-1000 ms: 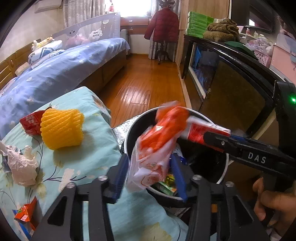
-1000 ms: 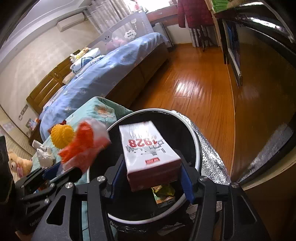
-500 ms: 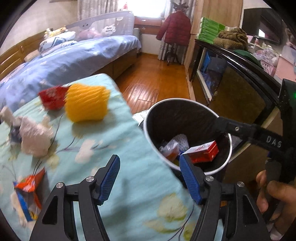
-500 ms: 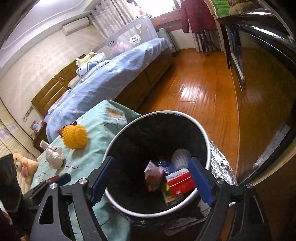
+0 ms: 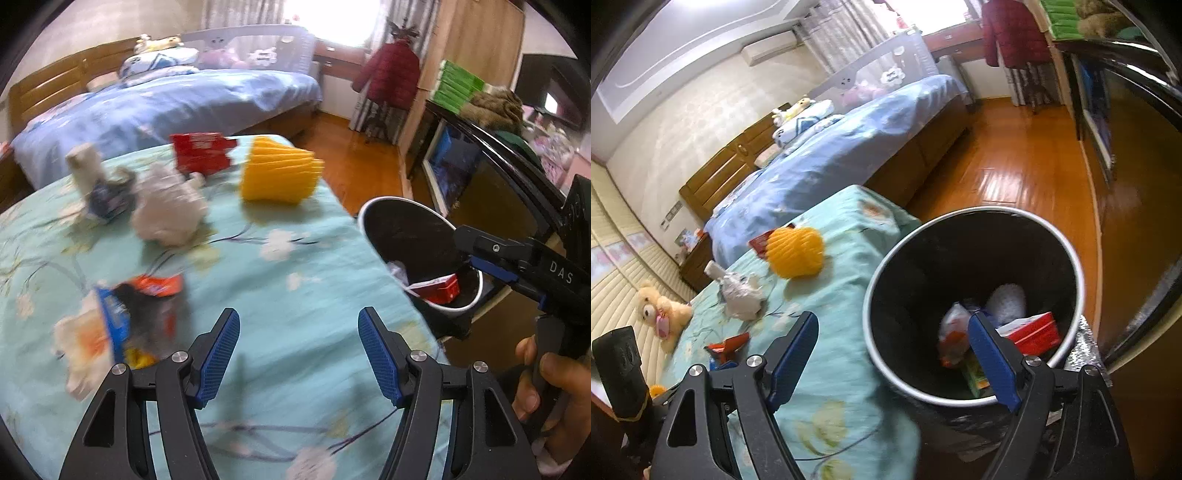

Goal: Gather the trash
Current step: 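Move both open tools back over the remaining trash on the table, then grasp the crumpled white paper with the right tool while the left tool grasps the snack wrapper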

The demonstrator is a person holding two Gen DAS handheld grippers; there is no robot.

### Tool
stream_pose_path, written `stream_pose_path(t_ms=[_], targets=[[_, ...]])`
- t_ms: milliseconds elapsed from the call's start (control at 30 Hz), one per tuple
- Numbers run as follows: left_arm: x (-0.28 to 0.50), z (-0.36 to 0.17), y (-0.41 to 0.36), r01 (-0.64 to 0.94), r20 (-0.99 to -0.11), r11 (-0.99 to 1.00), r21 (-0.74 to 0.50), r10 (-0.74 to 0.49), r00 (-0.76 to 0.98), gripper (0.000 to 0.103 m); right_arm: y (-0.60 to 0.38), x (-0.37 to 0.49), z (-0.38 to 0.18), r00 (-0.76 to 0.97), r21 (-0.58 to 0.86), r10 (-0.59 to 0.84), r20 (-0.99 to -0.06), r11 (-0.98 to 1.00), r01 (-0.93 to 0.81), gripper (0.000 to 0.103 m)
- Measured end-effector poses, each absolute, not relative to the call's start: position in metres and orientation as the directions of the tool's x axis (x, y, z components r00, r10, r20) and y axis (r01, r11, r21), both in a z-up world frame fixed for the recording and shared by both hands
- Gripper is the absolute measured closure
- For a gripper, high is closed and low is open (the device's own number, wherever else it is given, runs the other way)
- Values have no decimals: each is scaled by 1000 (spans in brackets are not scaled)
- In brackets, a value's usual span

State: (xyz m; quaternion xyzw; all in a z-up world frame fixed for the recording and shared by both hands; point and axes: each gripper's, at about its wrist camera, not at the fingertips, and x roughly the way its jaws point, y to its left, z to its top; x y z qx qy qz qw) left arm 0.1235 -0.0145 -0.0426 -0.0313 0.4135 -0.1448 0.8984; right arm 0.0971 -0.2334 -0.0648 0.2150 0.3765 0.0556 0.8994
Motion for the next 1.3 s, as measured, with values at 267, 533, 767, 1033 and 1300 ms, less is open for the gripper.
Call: stream_pose_path(t_ms=[267, 533, 767, 1033, 1300], targets=[[106, -43, 31, 161, -742, 974, -159, -226, 631, 37, -199, 100, -69, 681, 439, 321, -658, 899, 0, 18], [108, -45, 77, 37, -752, 993, -111, -108, 651, 37, -170, 104, -69, 661, 441, 359, -659, 896, -48, 18], [108, -43, 101, 4, -751, 990, -141, -110, 651, 37, -154, 107, -72, 644, 442, 380, -664, 894, -72, 18], [125, -51, 90, 75, -752, 989, -123, -143, 644, 48, -150, 113, -74, 642, 443, 378, -667, 894, -67, 18], [134, -55, 97, 89, -753, 980, -179, -195, 628, 82, -131, 125, -84, 610, 455, 411, -678, 886, -91, 18]])
